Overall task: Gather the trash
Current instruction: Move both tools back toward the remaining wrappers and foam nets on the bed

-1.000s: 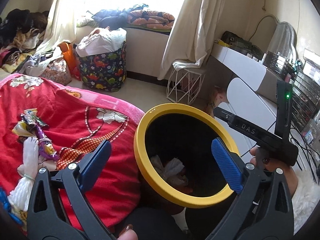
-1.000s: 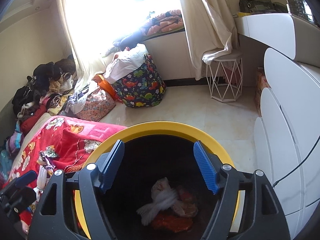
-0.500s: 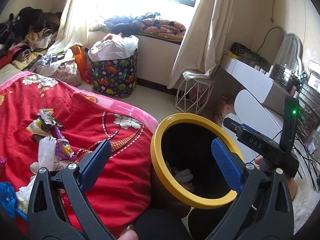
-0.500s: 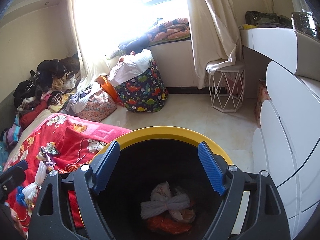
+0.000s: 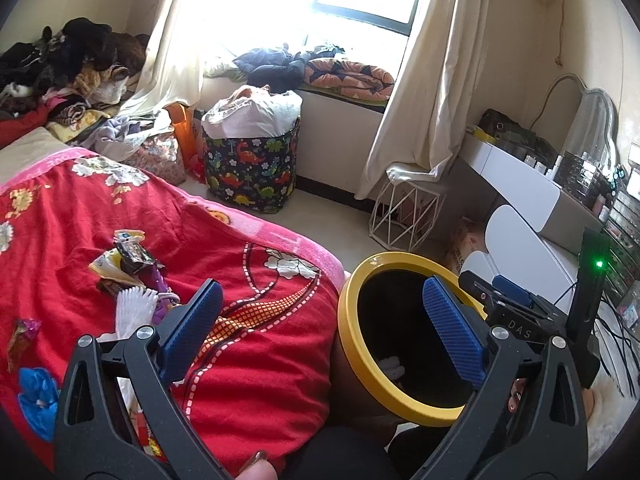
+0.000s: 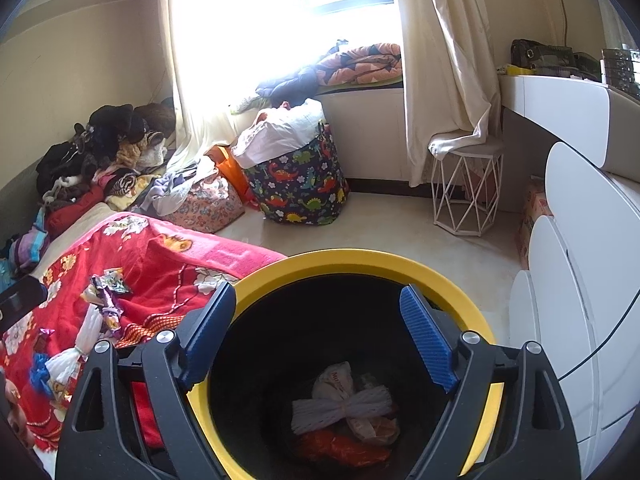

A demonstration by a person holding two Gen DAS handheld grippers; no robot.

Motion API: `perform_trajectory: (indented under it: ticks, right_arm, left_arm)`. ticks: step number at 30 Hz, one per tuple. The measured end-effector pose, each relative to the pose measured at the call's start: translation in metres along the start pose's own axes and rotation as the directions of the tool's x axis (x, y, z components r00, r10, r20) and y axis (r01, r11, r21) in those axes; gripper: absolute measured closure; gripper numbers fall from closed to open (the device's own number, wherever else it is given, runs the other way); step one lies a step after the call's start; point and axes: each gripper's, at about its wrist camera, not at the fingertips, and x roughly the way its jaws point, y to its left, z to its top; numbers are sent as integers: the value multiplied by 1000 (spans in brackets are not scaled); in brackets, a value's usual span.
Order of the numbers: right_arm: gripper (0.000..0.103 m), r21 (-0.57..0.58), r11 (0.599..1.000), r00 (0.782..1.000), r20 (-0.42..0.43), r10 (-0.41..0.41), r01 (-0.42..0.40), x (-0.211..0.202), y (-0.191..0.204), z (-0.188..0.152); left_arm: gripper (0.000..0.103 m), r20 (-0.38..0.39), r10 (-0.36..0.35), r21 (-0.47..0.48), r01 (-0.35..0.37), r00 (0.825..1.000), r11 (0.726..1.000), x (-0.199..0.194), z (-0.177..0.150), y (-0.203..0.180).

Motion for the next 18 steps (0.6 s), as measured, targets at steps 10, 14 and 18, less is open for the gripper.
perform_trajectory:
  ticks: [10, 14, 18]
  right_arm:
    - [21, -14, 997, 997, -14, 72, -72, -5, 31, -5]
    - [21, -32, 992, 993, -26, 119, -120, -8, 49, -8]
    - [20, -57, 987, 988, -37, 151, -153, -12, 67, -13]
  left_arm:
    - [11, 42, 44, -22, -44, 998, 999, -10, 8, 19]
    - [11, 57, 60, -36, -58, 997, 998, -16, 10, 28]
    - [11, 71, 75, -48, -72, 995, 996, -20, 12, 36]
